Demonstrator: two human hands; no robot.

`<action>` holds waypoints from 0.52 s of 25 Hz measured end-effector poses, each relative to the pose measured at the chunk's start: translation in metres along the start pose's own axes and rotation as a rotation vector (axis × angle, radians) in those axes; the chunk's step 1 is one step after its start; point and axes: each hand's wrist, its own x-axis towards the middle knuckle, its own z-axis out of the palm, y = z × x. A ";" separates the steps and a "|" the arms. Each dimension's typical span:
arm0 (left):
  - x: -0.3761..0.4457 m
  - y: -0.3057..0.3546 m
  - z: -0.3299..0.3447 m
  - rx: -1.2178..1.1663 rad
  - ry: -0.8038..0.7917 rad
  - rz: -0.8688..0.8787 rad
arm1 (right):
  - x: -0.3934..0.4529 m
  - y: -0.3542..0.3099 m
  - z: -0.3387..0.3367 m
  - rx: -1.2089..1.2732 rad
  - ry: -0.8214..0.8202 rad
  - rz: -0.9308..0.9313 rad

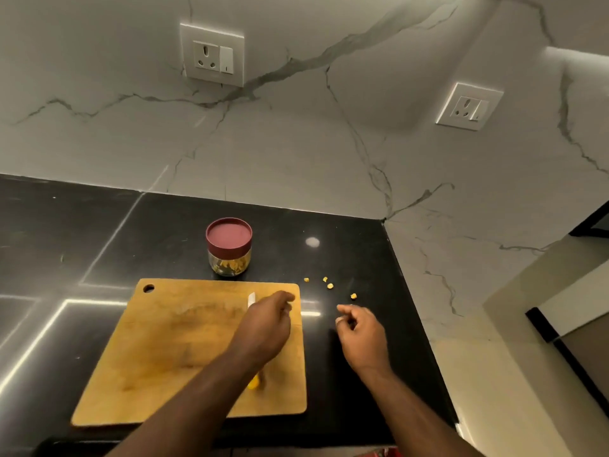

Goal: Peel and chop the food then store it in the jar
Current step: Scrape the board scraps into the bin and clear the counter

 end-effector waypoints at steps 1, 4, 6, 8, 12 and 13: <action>0.013 0.012 0.018 0.005 0.010 0.016 | 0.013 0.012 -0.006 0.004 0.001 -0.021; 0.051 0.031 0.055 0.159 0.042 -0.025 | 0.045 0.036 -0.019 0.024 -0.067 -0.120; 0.073 0.038 0.070 0.366 0.003 -0.101 | 0.068 0.050 -0.023 0.027 -0.125 -0.196; 0.081 0.046 0.083 0.517 -0.064 -0.157 | 0.090 0.062 -0.025 0.026 -0.185 -0.243; 0.060 0.060 0.106 0.378 -0.034 -0.140 | 0.128 0.068 -0.018 0.026 -0.280 -0.341; 0.051 0.063 0.106 0.229 0.025 -0.151 | 0.135 0.065 -0.011 0.019 -0.317 -0.383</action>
